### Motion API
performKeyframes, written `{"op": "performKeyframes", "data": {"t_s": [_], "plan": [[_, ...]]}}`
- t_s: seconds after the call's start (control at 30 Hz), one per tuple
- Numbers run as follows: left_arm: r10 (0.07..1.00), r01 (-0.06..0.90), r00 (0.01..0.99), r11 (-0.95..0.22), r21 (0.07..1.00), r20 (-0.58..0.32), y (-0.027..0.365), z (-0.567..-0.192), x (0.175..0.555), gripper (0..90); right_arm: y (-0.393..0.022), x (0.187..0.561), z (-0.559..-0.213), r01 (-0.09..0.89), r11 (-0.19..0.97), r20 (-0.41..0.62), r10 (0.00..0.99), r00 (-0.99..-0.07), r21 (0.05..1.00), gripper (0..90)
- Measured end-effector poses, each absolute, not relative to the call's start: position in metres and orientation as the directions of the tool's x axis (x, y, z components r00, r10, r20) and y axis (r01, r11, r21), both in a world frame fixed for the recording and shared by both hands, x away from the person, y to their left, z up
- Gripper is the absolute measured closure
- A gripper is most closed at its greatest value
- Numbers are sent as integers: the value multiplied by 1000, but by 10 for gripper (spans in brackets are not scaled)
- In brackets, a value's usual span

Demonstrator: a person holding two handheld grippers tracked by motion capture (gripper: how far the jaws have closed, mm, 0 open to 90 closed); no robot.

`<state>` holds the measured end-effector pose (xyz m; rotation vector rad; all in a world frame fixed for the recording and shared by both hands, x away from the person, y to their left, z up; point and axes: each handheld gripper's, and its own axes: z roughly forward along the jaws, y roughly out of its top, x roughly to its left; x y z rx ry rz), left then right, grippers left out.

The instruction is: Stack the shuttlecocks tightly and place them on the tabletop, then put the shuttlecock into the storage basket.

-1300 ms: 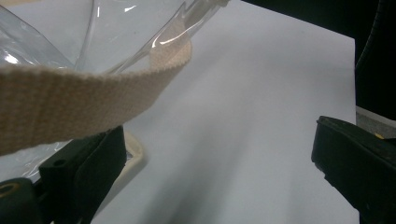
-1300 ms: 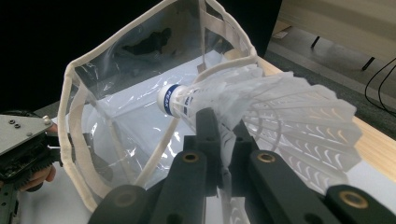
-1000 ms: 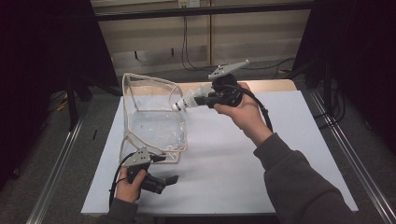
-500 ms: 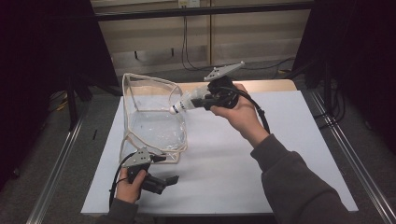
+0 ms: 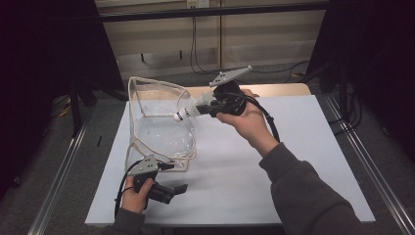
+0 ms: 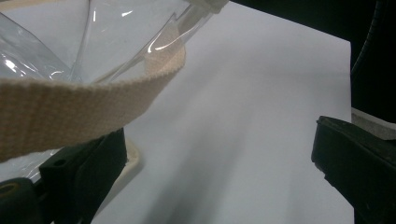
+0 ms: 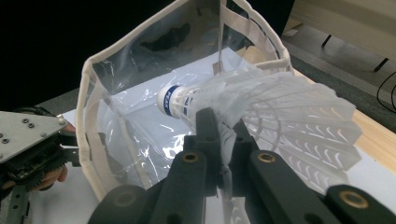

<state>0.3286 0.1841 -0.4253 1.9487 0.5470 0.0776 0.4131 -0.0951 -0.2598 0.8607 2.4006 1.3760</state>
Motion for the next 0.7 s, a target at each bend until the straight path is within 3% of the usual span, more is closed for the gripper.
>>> {"op": "performKeyframes", "data": {"t_s": [0.7], "plan": [[407, 336, 894, -333, 881, -187, 185, -424, 328, 34, -80, 417, -264, 368, 401, 67, 595, -801, 839, 877]]}}
